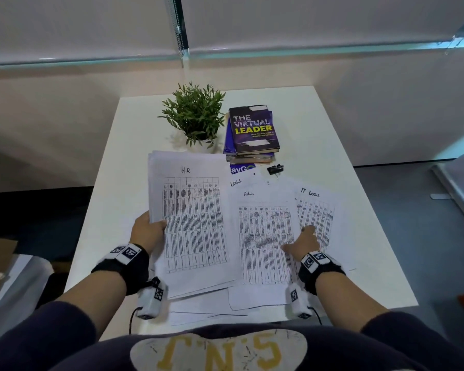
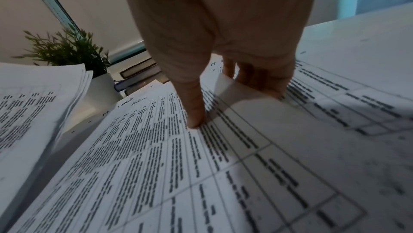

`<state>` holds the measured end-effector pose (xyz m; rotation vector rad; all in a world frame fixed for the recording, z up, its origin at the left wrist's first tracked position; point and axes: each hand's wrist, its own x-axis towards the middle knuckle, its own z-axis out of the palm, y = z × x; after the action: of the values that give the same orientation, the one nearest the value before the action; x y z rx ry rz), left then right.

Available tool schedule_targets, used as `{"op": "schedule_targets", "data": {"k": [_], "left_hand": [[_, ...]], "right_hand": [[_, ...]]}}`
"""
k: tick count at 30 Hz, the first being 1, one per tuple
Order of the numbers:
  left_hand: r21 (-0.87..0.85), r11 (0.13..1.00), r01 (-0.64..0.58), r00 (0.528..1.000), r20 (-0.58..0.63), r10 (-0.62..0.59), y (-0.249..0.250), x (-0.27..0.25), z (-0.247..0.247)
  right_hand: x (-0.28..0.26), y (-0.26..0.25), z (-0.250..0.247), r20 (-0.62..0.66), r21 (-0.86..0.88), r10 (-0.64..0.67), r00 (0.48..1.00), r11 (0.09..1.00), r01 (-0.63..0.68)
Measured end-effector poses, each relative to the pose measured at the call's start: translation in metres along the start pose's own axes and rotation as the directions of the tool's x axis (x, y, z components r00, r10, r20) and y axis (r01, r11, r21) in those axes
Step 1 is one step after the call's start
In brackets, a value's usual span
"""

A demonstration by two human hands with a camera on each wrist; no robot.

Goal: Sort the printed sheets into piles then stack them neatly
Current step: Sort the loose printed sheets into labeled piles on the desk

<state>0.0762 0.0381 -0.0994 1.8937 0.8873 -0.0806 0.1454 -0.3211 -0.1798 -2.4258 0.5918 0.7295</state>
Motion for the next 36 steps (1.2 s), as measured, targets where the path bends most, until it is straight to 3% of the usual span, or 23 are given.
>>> {"op": "schedule_targets", "data": {"k": [2, 4, 9, 13, 18, 21, 23, 28, 33, 36], "left_hand": [[-0.005, 1.0, 0.007, 1.0, -0.007, -0.007, -0.001, 0.003, -0.001], [0.0, 1.0, 0.008, 1.0, -0.009, -0.008, -0.001, 0.005, -0.001], [0.023, 1.0, 0.014, 1.0, -0.024, -0.013, -0.002, 0.006, 0.0], [0.023, 1.0, 0.004, 1.0, -0.026, -0.003, -0.003, 0.005, 0.002], [0.01, 1.0, 0.002, 0.999, -0.041, -0.002, -0.007, 0.003, 0.001], [0.004, 1.0, 0.012, 0.999, -0.046, -0.012, -0.01, 0.003, 0.001], [-0.001, 1.0, 0.015, 0.999, -0.045, -0.015, -0.01, 0.002, 0.001], [0.015, 1.0, 0.019, 0.999, -0.05, -0.018, -0.01, 0.0, -0.002], [0.017, 0.999, 0.031, 0.998, -0.048, -0.031, -0.01, -0.002, -0.007], [0.026, 0.999, 0.025, 0.998, -0.051, -0.024, -0.01, -0.004, -0.01]], "right_hand": [[-0.001, 0.0, 0.001, 0.012, 0.044, -0.045, 0.999, 0.998, 0.044], [-0.006, 0.0, 0.002, -0.078, 0.01, -0.138, 0.987, 0.99, 0.139], [-0.025, -0.002, 0.01, -0.209, -0.211, -0.374, 0.903, 0.919, 0.332], [-0.031, 0.003, 0.013, -0.211, -0.299, -0.513, 0.832, 0.844, 0.444], [-0.036, 0.006, 0.015, -0.098, -0.195, -0.637, 0.764, 0.766, 0.613], [-0.037, 0.005, 0.012, -0.094, -0.019, -0.576, 0.812, 0.817, 0.577], [-0.033, 0.004, 0.008, -0.109, 0.004, -0.514, 0.851, 0.856, 0.517], [-0.009, 0.002, 0.009, -0.117, -0.241, -0.331, 0.936, 0.924, 0.297], [0.0, -0.008, 0.013, -0.118, -0.3, -0.332, 0.936, 0.91, 0.285], [-0.004, -0.007, 0.017, -0.144, -0.298, -0.414, 0.899, 0.884, 0.359]]}}
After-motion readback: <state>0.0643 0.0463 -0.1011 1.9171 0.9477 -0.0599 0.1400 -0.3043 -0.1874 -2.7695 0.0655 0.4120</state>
